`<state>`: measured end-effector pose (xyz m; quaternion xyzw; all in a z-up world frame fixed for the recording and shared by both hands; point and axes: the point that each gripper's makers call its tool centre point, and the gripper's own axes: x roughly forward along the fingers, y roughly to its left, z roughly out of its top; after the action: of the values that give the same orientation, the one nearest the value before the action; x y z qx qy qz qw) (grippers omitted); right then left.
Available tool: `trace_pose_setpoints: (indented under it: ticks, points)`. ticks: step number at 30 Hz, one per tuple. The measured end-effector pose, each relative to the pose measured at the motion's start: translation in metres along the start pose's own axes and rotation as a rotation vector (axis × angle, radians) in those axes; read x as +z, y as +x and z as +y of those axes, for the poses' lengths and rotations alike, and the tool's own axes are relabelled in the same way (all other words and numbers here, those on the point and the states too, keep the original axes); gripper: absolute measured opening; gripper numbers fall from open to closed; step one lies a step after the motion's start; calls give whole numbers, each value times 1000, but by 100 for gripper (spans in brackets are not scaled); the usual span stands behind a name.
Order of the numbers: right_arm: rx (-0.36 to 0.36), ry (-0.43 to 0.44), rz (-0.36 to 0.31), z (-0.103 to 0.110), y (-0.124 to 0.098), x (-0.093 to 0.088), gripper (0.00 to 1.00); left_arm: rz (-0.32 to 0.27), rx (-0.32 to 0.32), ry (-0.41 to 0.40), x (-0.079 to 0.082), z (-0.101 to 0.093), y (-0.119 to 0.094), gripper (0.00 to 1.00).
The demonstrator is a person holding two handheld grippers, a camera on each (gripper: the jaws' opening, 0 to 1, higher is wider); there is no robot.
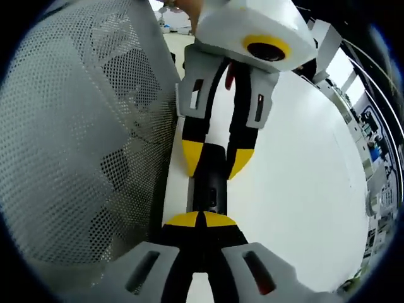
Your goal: Press the specified remote control buttons in sequence, fully releasing each button before pressing the next.
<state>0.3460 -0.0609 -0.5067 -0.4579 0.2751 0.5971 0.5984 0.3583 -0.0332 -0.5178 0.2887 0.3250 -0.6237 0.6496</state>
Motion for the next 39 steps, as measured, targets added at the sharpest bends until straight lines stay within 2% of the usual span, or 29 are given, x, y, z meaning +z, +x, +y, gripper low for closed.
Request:
trace_pose_setpoints:
  ticks: [11, 23, 26, 29, 37, 38, 39]
  points:
    - [34, -260, 121, 3, 4, -2, 0, 4, -1, 6, 0, 0, 0, 24]
    - [75, -350, 135, 4, 6, -3, 0, 0, 0, 11, 1, -1, 1, 24]
    - [72, -349, 135, 4, 6, -4, 0, -4, -1, 8, 1, 0, 1, 24]
    - [53, -212, 102, 3, 5, -4, 0, -5, 0, 11, 0, 0, 1, 24]
    - [88, 297, -29, -3, 2, -3, 0, -9, -2, 7, 1, 0, 1, 24]
    - [83, 339, -32, -5, 1, -6, 0, -10, -2, 5, 1, 0, 1, 24]
    - [46, 386, -19, -13, 0, -13, 0, -11, -2, 4, 1, 0, 1, 24]
